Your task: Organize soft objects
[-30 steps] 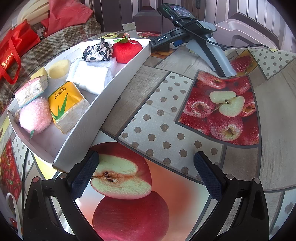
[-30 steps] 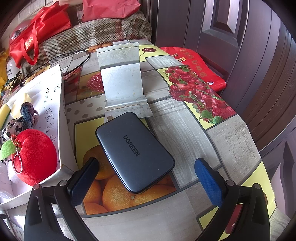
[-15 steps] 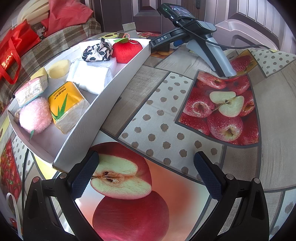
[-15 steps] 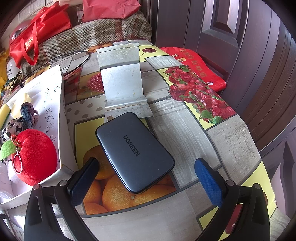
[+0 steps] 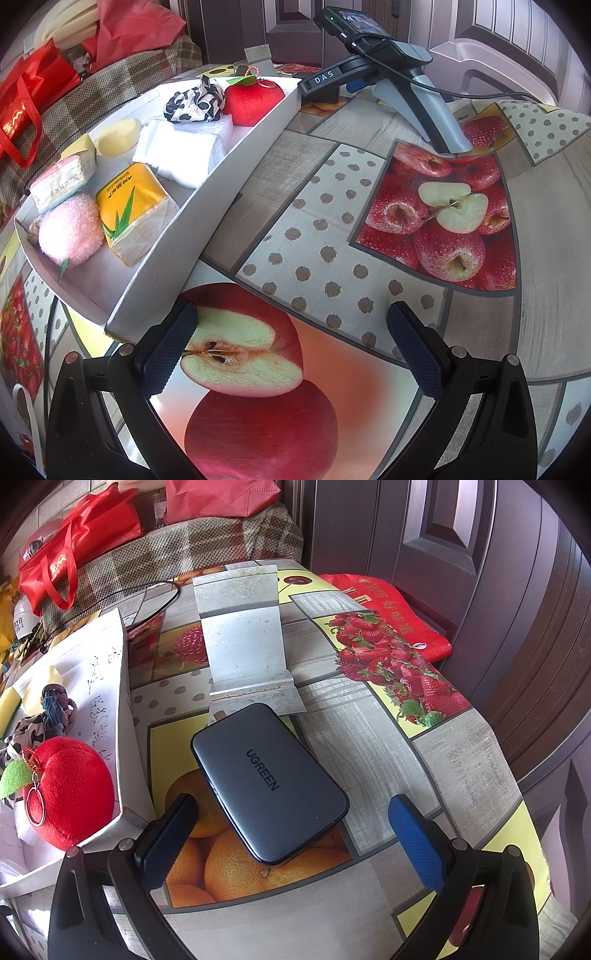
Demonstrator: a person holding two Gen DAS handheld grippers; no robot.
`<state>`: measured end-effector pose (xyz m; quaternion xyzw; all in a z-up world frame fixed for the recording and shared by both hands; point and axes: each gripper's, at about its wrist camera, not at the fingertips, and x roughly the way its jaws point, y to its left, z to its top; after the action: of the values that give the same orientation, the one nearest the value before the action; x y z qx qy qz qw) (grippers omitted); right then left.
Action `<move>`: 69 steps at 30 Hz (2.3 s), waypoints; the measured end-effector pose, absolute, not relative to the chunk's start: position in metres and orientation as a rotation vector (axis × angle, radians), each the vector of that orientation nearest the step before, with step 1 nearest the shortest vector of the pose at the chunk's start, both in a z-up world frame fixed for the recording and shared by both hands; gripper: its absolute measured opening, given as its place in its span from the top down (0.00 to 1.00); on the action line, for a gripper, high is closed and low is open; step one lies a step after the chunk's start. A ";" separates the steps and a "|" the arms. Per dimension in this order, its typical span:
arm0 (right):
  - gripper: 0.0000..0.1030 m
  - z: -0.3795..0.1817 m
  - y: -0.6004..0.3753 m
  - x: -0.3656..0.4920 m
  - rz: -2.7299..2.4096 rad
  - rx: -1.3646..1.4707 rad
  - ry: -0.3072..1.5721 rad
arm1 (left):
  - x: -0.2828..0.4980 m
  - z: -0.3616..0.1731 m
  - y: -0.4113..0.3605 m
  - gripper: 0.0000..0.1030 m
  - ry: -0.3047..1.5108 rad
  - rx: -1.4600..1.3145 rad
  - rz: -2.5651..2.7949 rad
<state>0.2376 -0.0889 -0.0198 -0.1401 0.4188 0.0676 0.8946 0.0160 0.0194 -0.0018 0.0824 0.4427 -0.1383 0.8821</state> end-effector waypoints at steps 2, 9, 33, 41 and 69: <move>0.00 -0.020 -0.089 0.238 0.140 -0.291 0.868 | 0.016 -0.002 0.020 0.00 0.922 0.171 -0.288; 0.00 -0.020 -0.089 0.238 0.140 -0.291 0.870 | 0.016 -0.002 0.019 0.00 0.922 0.171 -0.288; 0.00 -0.020 -0.089 0.237 0.140 -0.290 0.867 | 0.016 -0.002 0.019 0.00 0.922 0.172 -0.288; 0.00 -0.020 -0.091 0.234 0.177 -0.303 0.868 | 0.016 -0.002 0.019 0.00 0.922 0.171 -0.288; 0.00 -0.022 -0.092 0.229 0.219 -0.327 0.865 | 0.016 -0.002 0.019 0.00 0.922 0.171 -0.289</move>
<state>0.2287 -0.0920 -0.0218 -0.1576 0.4166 0.1056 0.8891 0.0160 0.0193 -0.0019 0.0820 0.4426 -0.1386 0.8821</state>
